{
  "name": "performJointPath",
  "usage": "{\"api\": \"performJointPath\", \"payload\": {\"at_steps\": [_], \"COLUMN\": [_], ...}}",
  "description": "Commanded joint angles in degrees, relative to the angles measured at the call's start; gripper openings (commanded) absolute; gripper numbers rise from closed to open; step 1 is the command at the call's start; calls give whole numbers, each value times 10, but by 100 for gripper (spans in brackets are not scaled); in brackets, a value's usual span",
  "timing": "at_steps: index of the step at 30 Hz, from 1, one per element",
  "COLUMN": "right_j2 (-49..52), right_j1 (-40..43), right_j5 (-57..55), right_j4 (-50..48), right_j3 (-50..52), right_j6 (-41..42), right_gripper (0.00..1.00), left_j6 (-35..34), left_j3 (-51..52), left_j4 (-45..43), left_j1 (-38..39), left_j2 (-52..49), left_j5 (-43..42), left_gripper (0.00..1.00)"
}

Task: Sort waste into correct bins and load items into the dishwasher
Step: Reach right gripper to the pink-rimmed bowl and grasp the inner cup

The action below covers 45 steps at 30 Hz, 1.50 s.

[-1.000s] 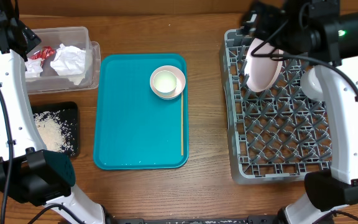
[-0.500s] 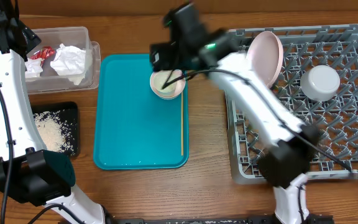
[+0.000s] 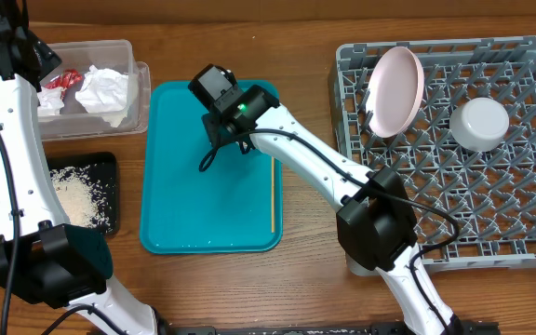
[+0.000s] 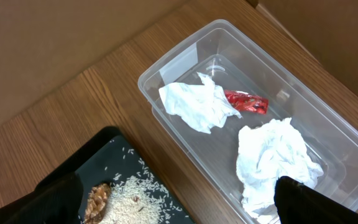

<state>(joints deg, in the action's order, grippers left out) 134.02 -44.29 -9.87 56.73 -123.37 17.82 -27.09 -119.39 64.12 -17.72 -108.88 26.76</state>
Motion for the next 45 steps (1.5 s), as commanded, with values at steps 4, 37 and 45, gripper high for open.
{"api": "performJointPath", "payload": {"at_steps": [4,37,45], "right_j2": [5,18,18], "right_j1": [-3,-11,-11], "right_j5": [-32,-32,-32], "right_j4": [-8,28,30], "right_j3": [-3,-3,-3], "right_j6": [-2,17,17], "right_gripper": [46,33,33], "left_j6": [-8,-8,-8], "left_j3": [-3,-3,-3], "left_j4": [0,0,0], "left_j1": [3,3,3], "left_j2": [0,0,0], "left_j5": [2,2,2], "left_gripper": [100,100,100]}}
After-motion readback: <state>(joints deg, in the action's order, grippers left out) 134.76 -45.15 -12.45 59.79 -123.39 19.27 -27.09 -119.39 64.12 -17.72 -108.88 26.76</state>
